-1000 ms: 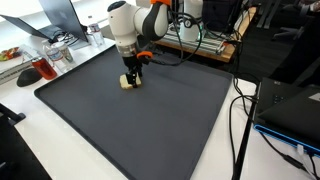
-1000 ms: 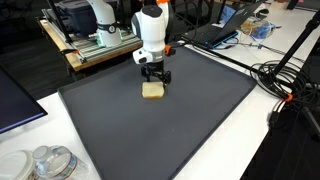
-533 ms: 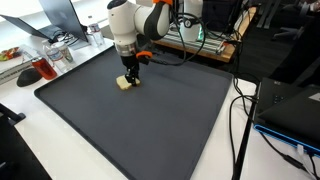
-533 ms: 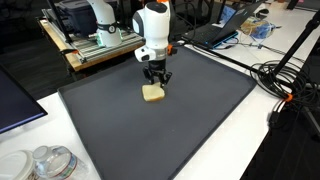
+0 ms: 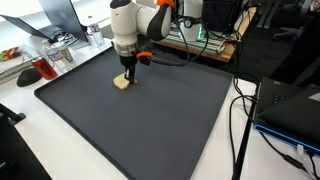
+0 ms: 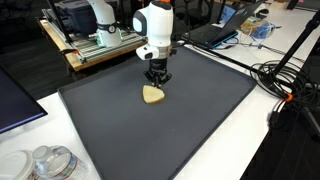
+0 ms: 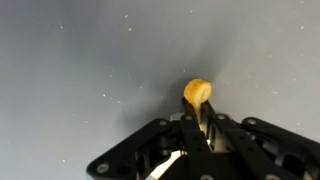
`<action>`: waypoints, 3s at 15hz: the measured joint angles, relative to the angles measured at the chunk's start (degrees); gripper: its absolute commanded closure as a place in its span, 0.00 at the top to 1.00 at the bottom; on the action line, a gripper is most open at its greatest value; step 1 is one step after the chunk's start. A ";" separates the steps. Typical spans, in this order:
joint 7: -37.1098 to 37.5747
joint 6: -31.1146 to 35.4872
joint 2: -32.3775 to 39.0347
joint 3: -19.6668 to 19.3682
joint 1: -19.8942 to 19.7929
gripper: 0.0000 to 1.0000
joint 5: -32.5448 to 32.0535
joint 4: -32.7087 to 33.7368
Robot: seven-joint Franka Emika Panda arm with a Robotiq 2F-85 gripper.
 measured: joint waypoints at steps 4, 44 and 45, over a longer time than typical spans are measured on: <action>-0.71 3.71 -0.12 -0.64 0.91 0.02 -3.33 -0.37; -35.54 2.11 -11.23 5.30 -1.17 1.00 -3.68 -9.89; -33.67 0.73 -12.33 4.82 -0.61 1.00 -5.09 -9.93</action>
